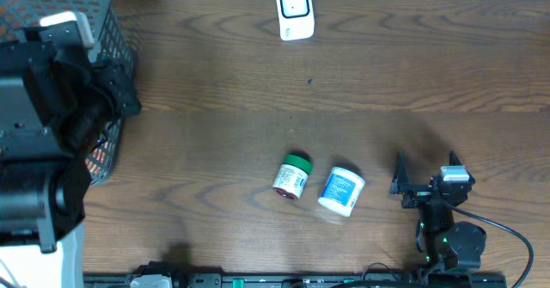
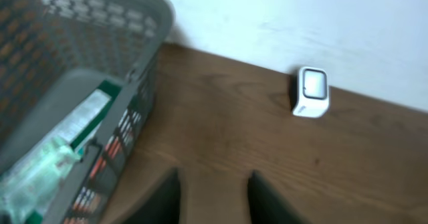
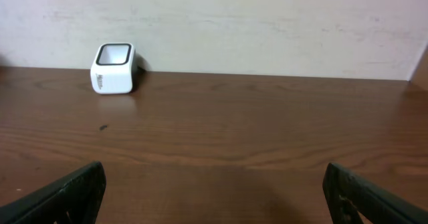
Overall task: Scan the item barcode
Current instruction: 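Move the left gripper back up into the grey basket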
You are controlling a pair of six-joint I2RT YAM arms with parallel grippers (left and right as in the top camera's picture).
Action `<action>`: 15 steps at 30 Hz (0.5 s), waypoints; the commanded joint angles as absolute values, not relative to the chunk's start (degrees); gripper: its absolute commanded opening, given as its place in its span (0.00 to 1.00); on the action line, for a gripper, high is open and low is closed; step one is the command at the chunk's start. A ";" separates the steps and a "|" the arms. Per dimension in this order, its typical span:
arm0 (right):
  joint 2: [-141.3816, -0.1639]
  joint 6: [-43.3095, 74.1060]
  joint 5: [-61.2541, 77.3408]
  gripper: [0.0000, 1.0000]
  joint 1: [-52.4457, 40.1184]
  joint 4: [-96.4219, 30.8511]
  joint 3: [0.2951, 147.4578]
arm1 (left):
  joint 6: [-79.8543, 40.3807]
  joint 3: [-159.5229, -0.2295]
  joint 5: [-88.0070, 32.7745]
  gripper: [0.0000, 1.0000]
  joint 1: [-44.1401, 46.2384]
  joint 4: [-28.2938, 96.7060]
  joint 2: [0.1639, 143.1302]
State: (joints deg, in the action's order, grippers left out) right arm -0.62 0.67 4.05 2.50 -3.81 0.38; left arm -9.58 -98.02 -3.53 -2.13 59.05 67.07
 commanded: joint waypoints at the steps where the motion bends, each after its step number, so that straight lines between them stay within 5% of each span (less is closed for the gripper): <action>1: -0.27 1.23 3.70 0.99 2.79 -4.08 0.32 | -10.70 -99.04 1.26 0.38 -4.19 59.57 69.47; 15: -0.27 1.23 3.70 0.99 2.79 -4.08 0.32 | -17.74 -99.02 2.44 0.37 -17.74 56.82 73.71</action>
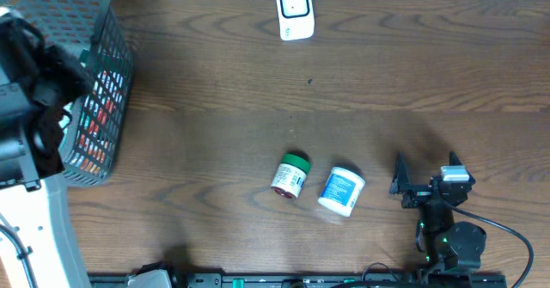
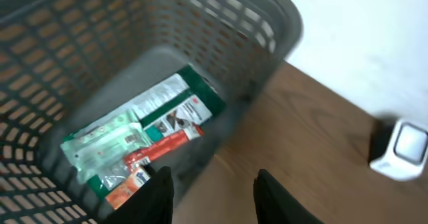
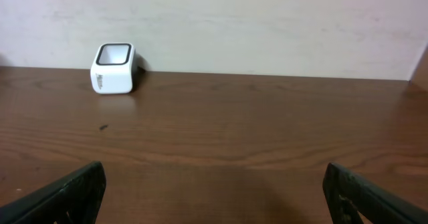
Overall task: Scan the item barcode
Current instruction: 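Move the left gripper back up into the grey basket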
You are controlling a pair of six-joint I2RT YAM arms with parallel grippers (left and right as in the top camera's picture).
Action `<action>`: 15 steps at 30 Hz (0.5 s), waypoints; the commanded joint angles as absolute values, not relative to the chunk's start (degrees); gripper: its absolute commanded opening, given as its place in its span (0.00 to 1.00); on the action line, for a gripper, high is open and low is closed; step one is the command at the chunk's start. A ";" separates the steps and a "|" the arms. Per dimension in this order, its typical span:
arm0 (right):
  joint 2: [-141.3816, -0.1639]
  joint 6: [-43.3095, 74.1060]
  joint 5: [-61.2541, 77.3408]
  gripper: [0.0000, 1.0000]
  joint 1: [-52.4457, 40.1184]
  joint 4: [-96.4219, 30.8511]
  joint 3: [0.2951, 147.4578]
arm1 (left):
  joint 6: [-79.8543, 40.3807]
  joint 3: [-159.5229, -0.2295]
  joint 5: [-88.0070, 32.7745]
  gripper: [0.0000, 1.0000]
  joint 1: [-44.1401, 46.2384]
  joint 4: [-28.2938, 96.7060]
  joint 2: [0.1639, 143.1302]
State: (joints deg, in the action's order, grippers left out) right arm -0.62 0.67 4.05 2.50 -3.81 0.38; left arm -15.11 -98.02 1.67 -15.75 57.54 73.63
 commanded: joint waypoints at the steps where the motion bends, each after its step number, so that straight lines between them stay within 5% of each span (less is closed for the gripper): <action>1: -0.27 1.23 3.70 0.99 2.79 -4.08 0.32 | -18.02 -99.02 2.42 0.38 -18.26 56.51 73.71; 15: -0.27 1.23 3.70 0.99 2.79 -4.05 0.32 | -18.13 -98.78 2.66 0.38 -23.20 51.00 74.04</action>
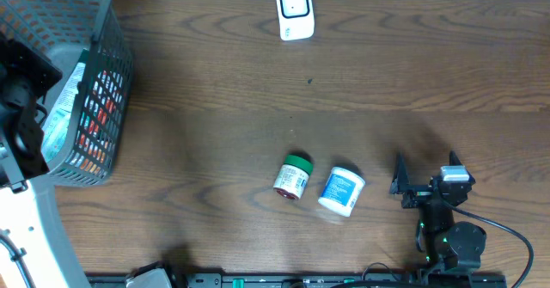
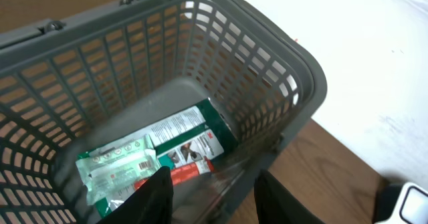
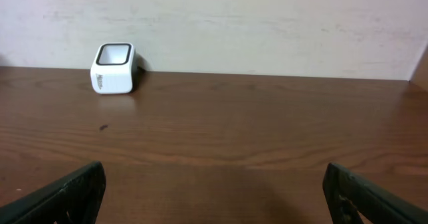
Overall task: Scan the item barcode
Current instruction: 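Move the left gripper back up into the grey basket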
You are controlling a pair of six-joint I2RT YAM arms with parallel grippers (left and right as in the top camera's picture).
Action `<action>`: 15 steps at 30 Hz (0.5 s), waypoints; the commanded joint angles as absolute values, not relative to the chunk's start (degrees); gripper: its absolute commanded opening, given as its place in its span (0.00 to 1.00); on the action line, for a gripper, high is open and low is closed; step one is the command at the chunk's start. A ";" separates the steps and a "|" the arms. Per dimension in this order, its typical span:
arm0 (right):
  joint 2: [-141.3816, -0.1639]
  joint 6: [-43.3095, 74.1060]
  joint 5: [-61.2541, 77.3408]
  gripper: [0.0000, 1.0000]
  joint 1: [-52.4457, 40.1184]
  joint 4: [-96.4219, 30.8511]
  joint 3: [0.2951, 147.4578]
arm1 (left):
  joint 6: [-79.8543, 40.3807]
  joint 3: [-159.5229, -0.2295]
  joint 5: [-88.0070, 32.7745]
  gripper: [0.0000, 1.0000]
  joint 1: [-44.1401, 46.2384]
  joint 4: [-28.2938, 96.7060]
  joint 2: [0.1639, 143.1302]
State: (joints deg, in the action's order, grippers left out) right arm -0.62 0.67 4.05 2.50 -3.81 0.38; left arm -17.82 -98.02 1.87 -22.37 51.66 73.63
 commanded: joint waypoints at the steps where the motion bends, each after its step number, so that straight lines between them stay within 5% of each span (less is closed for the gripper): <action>1: -0.27 1.23 3.70 0.99 2.79 -4.08 0.32 | -18.11 -98.78 2.66 0.38 -23.49 50.81 74.24; 15: -0.27 1.23 3.70 0.99 2.79 -4.08 0.32 | -18.09 -98.80 8.21 0.38 -24.47 50.37 81.01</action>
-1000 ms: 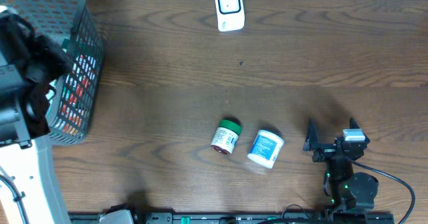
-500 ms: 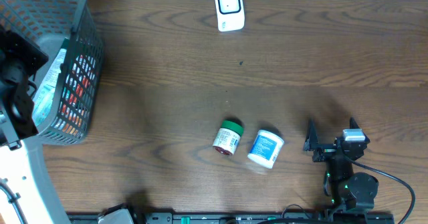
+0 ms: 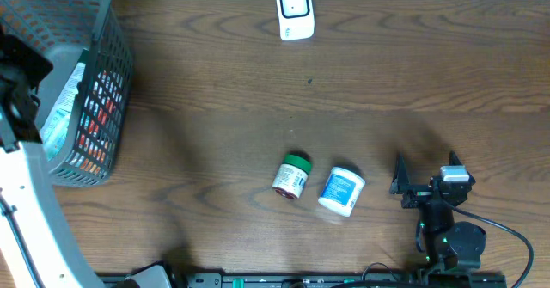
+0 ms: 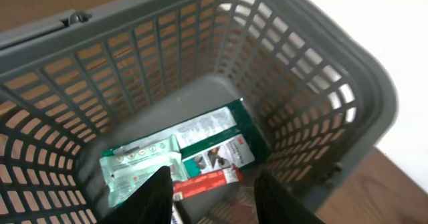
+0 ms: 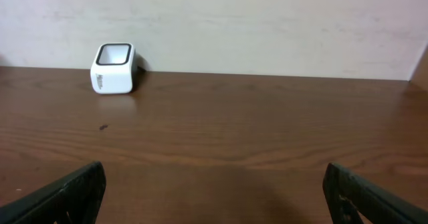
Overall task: Scan the item barcode
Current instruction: 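Move the left gripper back up into the grey basket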
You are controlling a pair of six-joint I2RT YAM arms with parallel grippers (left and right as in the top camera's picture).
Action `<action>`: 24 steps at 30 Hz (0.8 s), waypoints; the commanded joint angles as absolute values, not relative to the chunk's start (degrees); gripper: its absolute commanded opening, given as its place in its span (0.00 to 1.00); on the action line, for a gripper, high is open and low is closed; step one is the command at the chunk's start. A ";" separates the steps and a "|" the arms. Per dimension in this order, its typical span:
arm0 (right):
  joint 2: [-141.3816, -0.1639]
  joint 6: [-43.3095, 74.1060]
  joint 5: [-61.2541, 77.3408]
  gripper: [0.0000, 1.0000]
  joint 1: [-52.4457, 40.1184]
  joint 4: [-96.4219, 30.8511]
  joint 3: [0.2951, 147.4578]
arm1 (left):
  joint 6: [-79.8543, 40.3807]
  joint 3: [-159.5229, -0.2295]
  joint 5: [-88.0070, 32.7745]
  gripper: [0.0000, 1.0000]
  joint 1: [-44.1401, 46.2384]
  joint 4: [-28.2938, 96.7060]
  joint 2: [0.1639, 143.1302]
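Observation:
The white barcode scanner stands at the table's far edge, also in the right wrist view. A green-capped jar and a white jar with a blue label lie mid-table. My left gripper hangs open above the grey basket, holding nothing. Under it lie a pale green packet, a green-and-white packet and a red packet. My right gripper rests open at the near right, with nothing between its fingers.
The basket fills the far left corner of the table. The left arm runs along the left edge beside it. A pale wall rises behind the scanner. The wooden table stretches between the basket and the jars.
My left gripper has moved further over the basket; the scanner and the table have dropped out of the left wrist view. The right arm and both jars are unmoved.
My left gripper was open over the table next to the basket, with the scanner ahead. Then it looked across the basket's rim at the packets, then stood above the basket, and now hangs over its inside. The right gripper stayed open and still throughout.

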State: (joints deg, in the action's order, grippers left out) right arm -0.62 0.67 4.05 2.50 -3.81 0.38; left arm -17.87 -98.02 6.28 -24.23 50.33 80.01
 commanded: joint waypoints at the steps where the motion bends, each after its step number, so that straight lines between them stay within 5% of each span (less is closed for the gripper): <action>1: -0.27 1.23 3.70 0.99 2.79 -4.08 0.32 | -18.09 -98.78 8.21 0.38 -24.47 50.41 81.34; 24: -0.27 1.23 3.70 0.99 2.79 -4.08 0.32 | -17.65 -98.70 14.74 0.42 -26.79 50.43 91.90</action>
